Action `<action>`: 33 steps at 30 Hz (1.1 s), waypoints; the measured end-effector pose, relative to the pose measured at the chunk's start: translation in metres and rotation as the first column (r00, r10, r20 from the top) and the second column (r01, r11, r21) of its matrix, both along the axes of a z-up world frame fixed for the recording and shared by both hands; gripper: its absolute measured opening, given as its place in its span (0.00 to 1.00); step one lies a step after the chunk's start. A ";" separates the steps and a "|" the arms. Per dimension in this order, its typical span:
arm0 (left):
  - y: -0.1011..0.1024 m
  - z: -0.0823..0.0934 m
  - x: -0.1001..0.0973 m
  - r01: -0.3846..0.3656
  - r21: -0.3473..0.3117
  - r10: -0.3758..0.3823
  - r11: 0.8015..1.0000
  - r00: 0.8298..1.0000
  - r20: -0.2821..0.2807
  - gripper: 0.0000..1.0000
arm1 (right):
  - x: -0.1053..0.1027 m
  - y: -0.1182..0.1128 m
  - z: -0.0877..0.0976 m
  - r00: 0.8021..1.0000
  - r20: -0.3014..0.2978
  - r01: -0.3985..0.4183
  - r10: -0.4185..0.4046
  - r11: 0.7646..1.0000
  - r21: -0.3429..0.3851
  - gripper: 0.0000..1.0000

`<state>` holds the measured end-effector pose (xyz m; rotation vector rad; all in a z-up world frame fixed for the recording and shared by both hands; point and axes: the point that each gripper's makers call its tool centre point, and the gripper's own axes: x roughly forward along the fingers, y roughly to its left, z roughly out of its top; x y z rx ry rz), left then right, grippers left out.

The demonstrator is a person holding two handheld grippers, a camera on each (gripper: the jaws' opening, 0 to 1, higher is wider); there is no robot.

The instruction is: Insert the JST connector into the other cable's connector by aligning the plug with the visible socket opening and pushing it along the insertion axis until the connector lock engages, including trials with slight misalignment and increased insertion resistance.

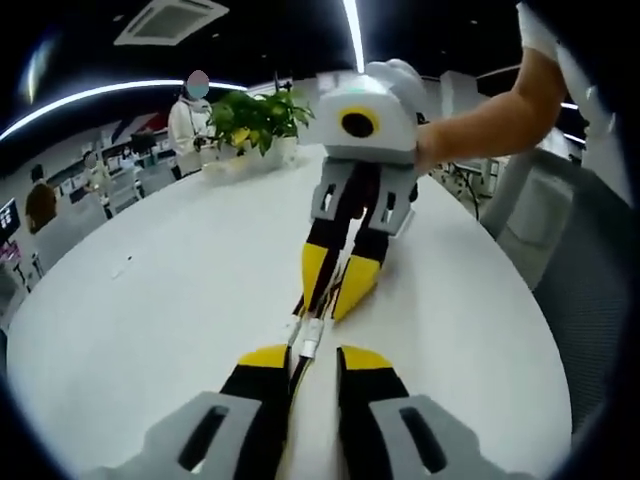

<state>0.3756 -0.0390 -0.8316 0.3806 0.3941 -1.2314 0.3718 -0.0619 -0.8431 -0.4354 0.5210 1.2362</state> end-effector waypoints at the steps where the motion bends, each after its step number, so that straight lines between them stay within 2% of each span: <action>1: 0.001 0.003 0.001 -0.010 -0.013 0.010 1.000 1.000 -0.002 0.14 | 0.000 -0.001 0.002 1.000 0.001 0.005 -0.005 1.000 0.004 0.08; 4: 0.004 0.011 0.001 -0.042 -0.060 0.040 0.997 0.998 -0.038 0.20 | -0.001 -0.004 0.009 1.000 -0.003 0.018 -0.018 1.000 0.018 0.11; 10: 0.010 0.035 0.001 -0.098 -0.133 0.092 0.986 0.995 -0.048 0.25 | -0.004 -0.012 0.030 0.998 0.018 0.057 -0.058 0.997 0.044 0.17; 14: 0.014 0.047 -0.004 -0.121 -0.139 0.117 0.983 0.993 -0.036 0.31 | -0.007 -0.013 0.052 0.996 0.058 0.061 -0.064 0.997 0.056 0.20; 17: 0.020 0.053 -0.008 -0.146 -0.124 0.142 0.982 0.989 -0.036 0.37 | -0.005 -0.015 0.069 0.992 0.081 0.091 -0.097 0.993 0.077 0.26; 21: 0.029 0.066 -0.011 -0.176 -0.130 0.175 0.976 0.984 -0.022 0.42 | -0.008 -0.015 0.093 0.985 0.118 0.113 -0.127 0.987 0.113 0.29; 24: 0.035 0.083 -0.014 -0.223 -0.182 0.220 0.958 0.975 -0.038 0.49 | -0.012 -0.016 0.107 0.982 0.110 0.138 -0.155 0.979 0.149 0.32; 26: 0.040 0.093 -0.018 -0.235 -0.190 0.238 0.953 0.971 -0.012 0.54 | -0.012 -0.019 0.119 0.973 0.132 0.167 -0.190 0.971 0.171 0.33; 30: 0.046 0.104 -0.026 -0.258 -0.200 0.262 0.945 0.965 -0.003 0.59 | -0.016 -0.023 0.136 0.963 0.136 0.201 -0.234 0.954 0.223 0.35; 33: 0.049 0.117 -0.033 -0.299 -0.261 0.295 0.918 0.954 -0.057 0.63 | -0.018 -0.032 0.145 0.944 0.151 0.256 -0.294 0.939 0.229 0.42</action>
